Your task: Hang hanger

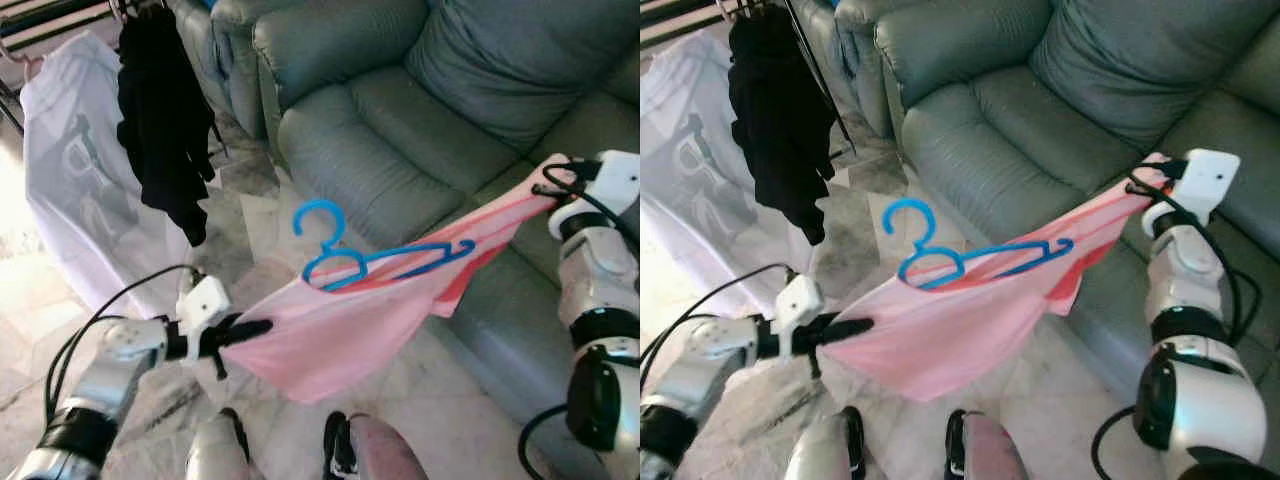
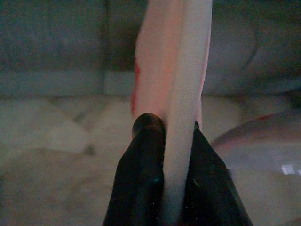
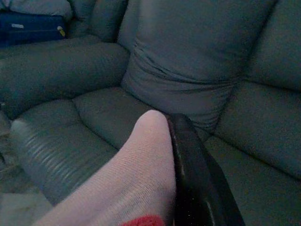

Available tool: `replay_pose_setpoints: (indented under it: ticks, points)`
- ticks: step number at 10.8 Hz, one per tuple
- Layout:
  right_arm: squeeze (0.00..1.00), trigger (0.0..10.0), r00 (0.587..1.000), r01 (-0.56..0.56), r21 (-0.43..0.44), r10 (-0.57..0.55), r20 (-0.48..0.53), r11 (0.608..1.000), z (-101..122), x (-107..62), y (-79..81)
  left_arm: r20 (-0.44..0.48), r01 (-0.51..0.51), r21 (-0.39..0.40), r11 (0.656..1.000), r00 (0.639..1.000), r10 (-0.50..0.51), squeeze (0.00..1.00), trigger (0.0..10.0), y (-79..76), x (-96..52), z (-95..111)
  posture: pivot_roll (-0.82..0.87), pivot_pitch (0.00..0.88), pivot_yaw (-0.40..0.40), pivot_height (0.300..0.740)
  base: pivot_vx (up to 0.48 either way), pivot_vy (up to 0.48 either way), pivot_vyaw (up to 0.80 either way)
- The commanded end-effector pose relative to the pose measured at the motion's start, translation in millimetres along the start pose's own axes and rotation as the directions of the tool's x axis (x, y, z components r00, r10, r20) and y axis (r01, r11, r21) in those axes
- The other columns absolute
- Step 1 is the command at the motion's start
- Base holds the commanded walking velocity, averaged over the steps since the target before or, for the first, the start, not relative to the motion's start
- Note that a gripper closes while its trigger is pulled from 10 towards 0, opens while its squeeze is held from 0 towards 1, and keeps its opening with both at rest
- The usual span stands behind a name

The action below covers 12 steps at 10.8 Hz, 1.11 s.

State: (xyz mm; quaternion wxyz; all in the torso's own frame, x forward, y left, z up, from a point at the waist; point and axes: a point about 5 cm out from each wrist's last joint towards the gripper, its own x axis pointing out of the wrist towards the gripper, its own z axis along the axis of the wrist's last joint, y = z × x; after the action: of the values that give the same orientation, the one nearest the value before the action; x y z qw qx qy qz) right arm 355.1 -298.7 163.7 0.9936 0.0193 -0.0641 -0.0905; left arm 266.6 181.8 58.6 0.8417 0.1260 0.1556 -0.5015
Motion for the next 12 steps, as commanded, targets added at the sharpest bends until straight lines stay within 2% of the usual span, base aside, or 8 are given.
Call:
replay_pose_setpoints:
  ticks: [1,3,5,6,7,9,10,12]
  points:
    - [0.00,0.0,0.999,0.002,0.014,-0.003,0.047,1.000,11.3,4.8,1.9,-0.038,-0.070,0.063,0.995,0.997,0.073,0.00,0.0,5.1,3.6,-1.5,-0.03,0.167,-0.094,0.740,0.000,0.000,0.00]
    - [0.00,0.0,0.997,-0.070,-0.050,0.072,0.036,0.996,10.4,9.9,25.4,-0.050,-0.250,0.097,0.963,0.966,0.255,0.00,0.0,20.1,15.2,-1.7,-0.04,0.167,-0.091,0.740,0.000,0.000,0.00]
    - [0.00,0.0,0.991,-0.127,-0.051,0.129,0.043,0.991,12.4,18.5,67.5,-0.088,-0.349,0.119,0.930,0.929,0.360,0.00,0.0,24.0,26.6,-5.6,-0.05,0.166,-0.087,0.740,0.000,0.000,0.00]
    - [0.00,0.0,0.970,-0.234,-0.078,0.238,0.057,0.969,17.5,22.6,107.7,-0.083,-0.470,0.126,0.874,0.873,0.481,0.00,0.0,33.4,31.4,-3.0,-0.03,0.162,-0.086,0.740,0.000,0.000,0.00]
    - [0.00,0.0,0.953,-0.288,-0.132,0.298,0.062,0.949,20.3,22.8,120.9,-0.016,-0.503,0.075,0.861,0.863,0.505,0.00,0.0,36.6,32.9,5.5,-0.03,0.162,-0.090,0.740,0.000,0.000,0.00]
    - [0.00,0.0,0.971,-0.226,-0.183,0.236,0.035,0.957,16.4,23.4,101.6,0.147,-0.551,-0.044,0.833,0.821,0.551,0.00,0.0,46.0,20.4,20.8,-0.02,0.167,-0.100,0.740,0.000,0.000,0.00]
    - [0.00,0.0,0.978,-0.197,-0.221,0.208,0.028,0.955,12.9,21.4,90.2,0.175,-0.532,-0.059,0.844,0.827,0.534,0.00,0.0,45.6,16.6,21.6,-0.03,0.171,-0.101,0.740,0.000,0.000,0.00]
    - [0.00,0.0,0.996,-0.072,-0.285,0.081,0.020,0.956,8.3,16.6,52.5,0.233,-0.354,-0.046,0.934,0.906,0.354,0.00,0.0,33.8,4.1,20.9,-0.03,0.177,-0.098,0.740,0.000,0.000,0.00]
